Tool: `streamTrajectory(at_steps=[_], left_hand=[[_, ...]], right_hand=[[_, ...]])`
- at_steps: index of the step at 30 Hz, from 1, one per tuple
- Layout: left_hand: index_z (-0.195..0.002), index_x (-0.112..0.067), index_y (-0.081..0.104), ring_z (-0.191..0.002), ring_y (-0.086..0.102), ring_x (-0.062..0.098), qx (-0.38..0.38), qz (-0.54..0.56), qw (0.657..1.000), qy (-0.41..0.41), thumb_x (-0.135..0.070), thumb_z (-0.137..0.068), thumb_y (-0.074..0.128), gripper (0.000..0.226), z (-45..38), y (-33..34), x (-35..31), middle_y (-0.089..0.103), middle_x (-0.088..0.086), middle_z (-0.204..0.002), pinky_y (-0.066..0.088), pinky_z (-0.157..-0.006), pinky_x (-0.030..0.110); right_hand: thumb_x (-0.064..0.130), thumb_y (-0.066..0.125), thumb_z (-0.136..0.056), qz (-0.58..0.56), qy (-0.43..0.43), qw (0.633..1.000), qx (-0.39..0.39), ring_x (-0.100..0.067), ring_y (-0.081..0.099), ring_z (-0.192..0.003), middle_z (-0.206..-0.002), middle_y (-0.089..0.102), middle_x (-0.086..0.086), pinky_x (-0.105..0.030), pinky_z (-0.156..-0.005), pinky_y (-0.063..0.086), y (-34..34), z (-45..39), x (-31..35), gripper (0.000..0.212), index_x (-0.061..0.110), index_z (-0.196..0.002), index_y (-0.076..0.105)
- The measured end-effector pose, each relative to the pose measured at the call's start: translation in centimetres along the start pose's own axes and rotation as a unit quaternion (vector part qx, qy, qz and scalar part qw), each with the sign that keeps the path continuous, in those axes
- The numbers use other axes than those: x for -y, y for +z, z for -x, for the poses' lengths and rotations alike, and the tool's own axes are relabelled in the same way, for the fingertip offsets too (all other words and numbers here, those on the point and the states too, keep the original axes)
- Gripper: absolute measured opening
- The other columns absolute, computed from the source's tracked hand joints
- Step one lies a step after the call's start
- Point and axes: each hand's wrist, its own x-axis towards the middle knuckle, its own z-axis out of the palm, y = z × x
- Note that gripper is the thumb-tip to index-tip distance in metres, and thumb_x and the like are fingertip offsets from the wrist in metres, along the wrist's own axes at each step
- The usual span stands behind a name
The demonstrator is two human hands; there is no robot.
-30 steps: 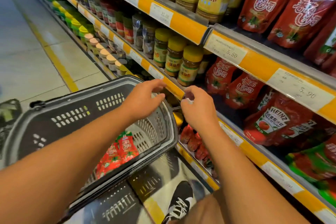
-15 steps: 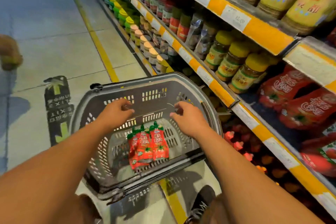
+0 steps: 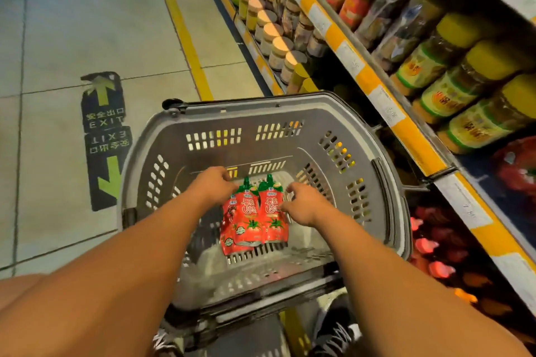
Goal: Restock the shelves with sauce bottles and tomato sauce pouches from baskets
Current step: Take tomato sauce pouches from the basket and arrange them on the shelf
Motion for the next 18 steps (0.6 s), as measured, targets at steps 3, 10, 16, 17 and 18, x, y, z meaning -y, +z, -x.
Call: streamTrajectory(at_steps=[3,10,16,17,18], left_hand=[[-0.103,-0.016,0.067,-0.099,0.064,0.028,0.013,-0.018,0.999,-0.037,-0.032,-0.093,0.072,0.02,-1.0,1.8,0.8,0.069,0.007,-0.108,0.055,-0.092,0.039],[-0.106,-0.005,0.073,-0.087,0.064,0.023,0.041,-0.056,0.992,-0.103,-0.025,-0.097,0.066,0.023,-3.2,5.2,2.2,0.069,0.008,-0.093,0.043,-0.069,0.025],[-0.112,0.002,0.065,-0.109,0.065,0.036,0.044,-0.007,0.984,-0.171,-0.016,-0.099,0.059,0.023,-4.3,7.6,4.5,0.068,0.019,-0.118,0.055,-0.096,0.042],[-0.112,0.003,0.064,-0.109,0.065,0.037,0.049,-0.001,0.983,-0.177,-0.014,-0.1,0.057,0.022,-4.5,8.0,4.7,0.068,0.021,-0.117,0.056,-0.096,0.044],[-0.115,0.004,0.062,-0.109,0.065,0.037,0.053,0.003,0.982,-0.183,-0.014,-0.1,0.056,0.024,-4.7,8.3,5.0,0.068,0.022,-0.117,0.056,-0.097,0.045]], right_hand=[[0.029,0.069,-0.096,-0.002,0.023,1.0,0.012,-0.035,0.057,-0.126,-0.141,0.058,-0.017,-0.041,-0.103,0.049,0.3,-1.3,-0.8,0.052,0.006,-0.139,0.052],[0.021,0.066,-0.093,-0.029,0.028,0.999,0.032,-0.035,0.066,-0.106,-0.12,0.068,-0.017,-0.038,-0.084,0.055,2.1,-4.9,-0.6,0.041,0.009,-0.13,0.057],[0.008,0.073,-0.085,-0.026,0.034,0.995,0.085,-0.022,0.065,-0.077,-0.09,0.069,-0.008,-0.04,-0.071,0.059,4.6,-7.5,-0.9,0.016,0.01,-0.097,0.063],[0.008,0.074,-0.085,-0.026,0.039,0.994,0.096,-0.021,0.063,-0.075,-0.09,0.068,-0.01,-0.038,-0.068,0.056,4.5,-7.8,-0.8,0.018,0.01,-0.096,0.061],[0.007,0.075,-0.085,-0.03,0.043,0.993,0.104,-0.021,0.063,-0.077,-0.094,0.07,-0.013,-0.039,-0.071,0.056,4.5,-8.2,-0.8,0.017,0.011,-0.094,0.06]])
